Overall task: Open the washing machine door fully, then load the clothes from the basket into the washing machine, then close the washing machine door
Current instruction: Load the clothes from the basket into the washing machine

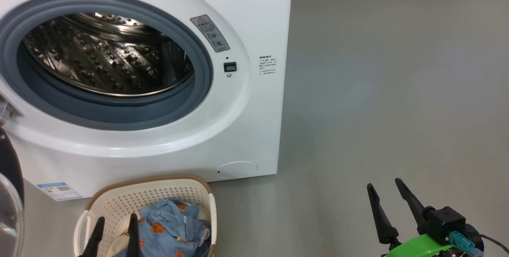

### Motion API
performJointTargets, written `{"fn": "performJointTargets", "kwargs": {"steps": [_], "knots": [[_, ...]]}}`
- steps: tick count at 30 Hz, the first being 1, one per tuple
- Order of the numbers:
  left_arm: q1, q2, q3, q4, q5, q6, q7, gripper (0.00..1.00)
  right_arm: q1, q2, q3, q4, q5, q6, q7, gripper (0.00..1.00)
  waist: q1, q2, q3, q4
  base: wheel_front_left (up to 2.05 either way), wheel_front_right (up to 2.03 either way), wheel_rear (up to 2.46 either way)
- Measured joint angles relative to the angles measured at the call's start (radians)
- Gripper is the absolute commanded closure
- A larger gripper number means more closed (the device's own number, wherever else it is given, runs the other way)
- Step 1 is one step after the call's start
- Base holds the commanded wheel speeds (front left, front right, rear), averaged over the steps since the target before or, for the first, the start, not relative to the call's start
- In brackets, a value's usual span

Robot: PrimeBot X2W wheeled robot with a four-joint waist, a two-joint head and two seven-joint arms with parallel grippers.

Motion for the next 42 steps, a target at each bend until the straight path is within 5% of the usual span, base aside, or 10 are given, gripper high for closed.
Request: {"fn": "performJointTargets", "kwargs": {"steps": [12,29,42], "knots": [[-0.007,0.0,-0.033,0.055,-0.024,0.0,0.0,0.0,-0.008,0.0,0.0,-0.001,0.008,0.0,0.0,0.0,0.0,0.0,0.051,0.0,0.0,0.0,0.0],[-0.21,-0.001,-0.031,0.178,-0.052,0.009,0.0,0.0,-0.117,-0.002,0.002,-0.026,0.018,0.0,0.0,0.0,0.0002,0.0,0.259,-0.03,0.0,0.0,0.0],[-0.435,-0.003,0.022,0.417,-0.012,-0.038,0.0,0.0,-0.196,-0.004,0.007,-0.05,0.053,0.0,0.0,0.0,0.0002,0.0,0.439,-0.071,0.0,0.0,0.0]]}}
